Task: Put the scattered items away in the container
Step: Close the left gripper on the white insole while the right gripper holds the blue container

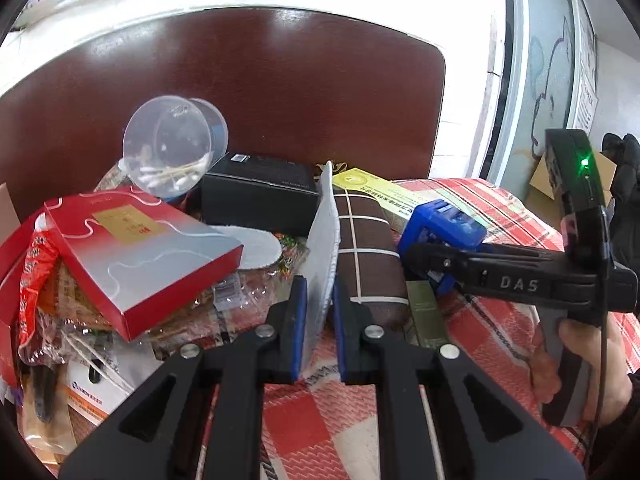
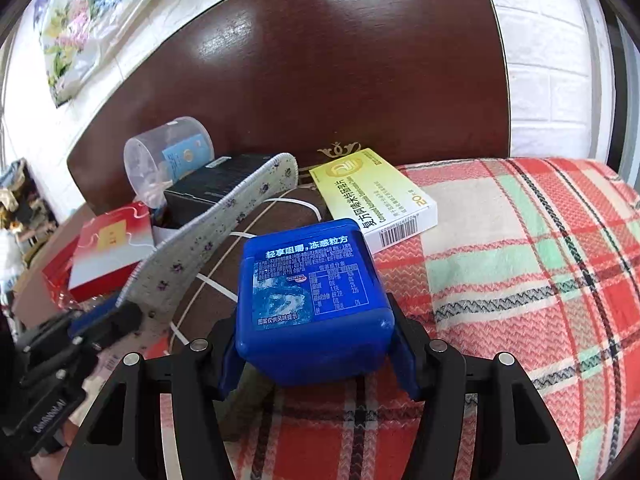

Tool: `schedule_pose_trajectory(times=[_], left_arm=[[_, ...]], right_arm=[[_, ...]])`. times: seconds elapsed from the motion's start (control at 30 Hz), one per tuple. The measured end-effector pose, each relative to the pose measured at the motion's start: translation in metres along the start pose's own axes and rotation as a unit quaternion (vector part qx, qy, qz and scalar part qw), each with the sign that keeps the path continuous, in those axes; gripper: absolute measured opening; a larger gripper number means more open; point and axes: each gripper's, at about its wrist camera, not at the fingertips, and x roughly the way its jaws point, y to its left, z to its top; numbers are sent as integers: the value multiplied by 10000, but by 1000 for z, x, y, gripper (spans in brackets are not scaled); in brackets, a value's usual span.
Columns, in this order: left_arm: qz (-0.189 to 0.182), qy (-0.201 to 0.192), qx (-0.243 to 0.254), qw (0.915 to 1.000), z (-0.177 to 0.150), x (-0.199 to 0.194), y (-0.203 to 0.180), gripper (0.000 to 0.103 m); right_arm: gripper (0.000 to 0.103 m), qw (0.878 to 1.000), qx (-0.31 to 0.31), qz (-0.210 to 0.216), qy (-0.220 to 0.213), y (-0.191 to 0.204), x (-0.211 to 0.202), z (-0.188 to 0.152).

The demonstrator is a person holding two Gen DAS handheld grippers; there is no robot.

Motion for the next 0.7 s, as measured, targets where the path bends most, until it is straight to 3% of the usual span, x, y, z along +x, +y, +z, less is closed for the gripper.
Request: schedule_pose_trajectory(times=[0.43,0.7], left_arm=[[331,153,293,9989,-2,4,-10,8],[431,-57,373,9984,10,-21,-19,4]], right_arm=[[62,9997,181,185,48,-6,-2,-4],[62,9992,322,225,-111,-6,-13,-6]])
